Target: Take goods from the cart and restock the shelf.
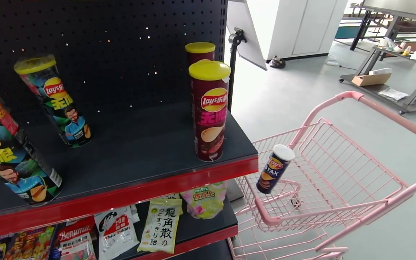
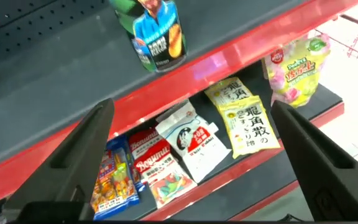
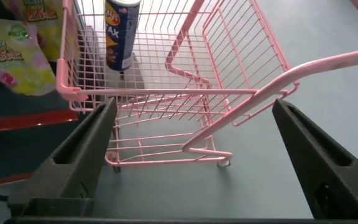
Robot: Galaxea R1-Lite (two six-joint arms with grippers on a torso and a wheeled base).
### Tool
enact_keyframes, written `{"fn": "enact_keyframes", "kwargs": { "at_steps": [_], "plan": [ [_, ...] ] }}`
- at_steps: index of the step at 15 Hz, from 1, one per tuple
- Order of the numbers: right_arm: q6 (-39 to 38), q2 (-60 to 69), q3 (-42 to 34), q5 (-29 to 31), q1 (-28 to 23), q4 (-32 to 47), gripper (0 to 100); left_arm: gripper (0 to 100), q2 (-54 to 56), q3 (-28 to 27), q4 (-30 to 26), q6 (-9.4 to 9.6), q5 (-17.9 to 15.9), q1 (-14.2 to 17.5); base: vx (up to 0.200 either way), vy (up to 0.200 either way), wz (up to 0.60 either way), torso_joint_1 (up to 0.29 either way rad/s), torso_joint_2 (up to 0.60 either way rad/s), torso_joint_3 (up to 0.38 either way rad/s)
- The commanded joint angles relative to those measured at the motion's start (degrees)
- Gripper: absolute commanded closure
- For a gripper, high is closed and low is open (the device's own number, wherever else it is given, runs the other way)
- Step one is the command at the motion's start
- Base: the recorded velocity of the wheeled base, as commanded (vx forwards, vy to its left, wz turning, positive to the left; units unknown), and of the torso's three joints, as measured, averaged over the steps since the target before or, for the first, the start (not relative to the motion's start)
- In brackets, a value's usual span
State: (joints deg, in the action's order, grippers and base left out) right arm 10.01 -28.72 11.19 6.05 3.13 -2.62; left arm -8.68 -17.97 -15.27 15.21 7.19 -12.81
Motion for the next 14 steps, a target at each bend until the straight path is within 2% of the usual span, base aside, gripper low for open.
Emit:
{"fn": "enact_keyframes", "kwargs": {
  "at_steps": [1,8,10,11,14],
  "plan": [
    [0.0,0.2,-0.1,0.0,0.0,0.0,0,0,0.5,0.0,0.0,-0.01,0.0,0.0,0.0,0.0,0.0,-0.144,0.39,0.256],
    [0.0,0.2,-0.6,0.0,0.0,0.0,0,0,0.9,0.3,0.0,-0.01,0.0,0.0,0.0,0.0,0.0,-0.173,0.53,0.35],
    [0.0,0.2,-0.6,0.0,0.0,0.0,0,0,0.9,0.3,0.0,-0.01,0.0,0.0,0.0,0.0,0.6,-0.166,0.53,0.371],
    [0.0,-0.1,-0.6,0.1,-0.1,0.1,0,0,0.9,0.3,0.0,-0.01,0.0,0.0,0.0,0.0,0.0,-0.139,0.5,0.378],
    [-0.3,-10.8,6.3,-0.6,0.1,-1.0,0,0,0.9,0.0,0.0,-0.01,0.0,0.0,0.0,0.0,0.0,-0.059,0.23,0.17]
  ]
}}
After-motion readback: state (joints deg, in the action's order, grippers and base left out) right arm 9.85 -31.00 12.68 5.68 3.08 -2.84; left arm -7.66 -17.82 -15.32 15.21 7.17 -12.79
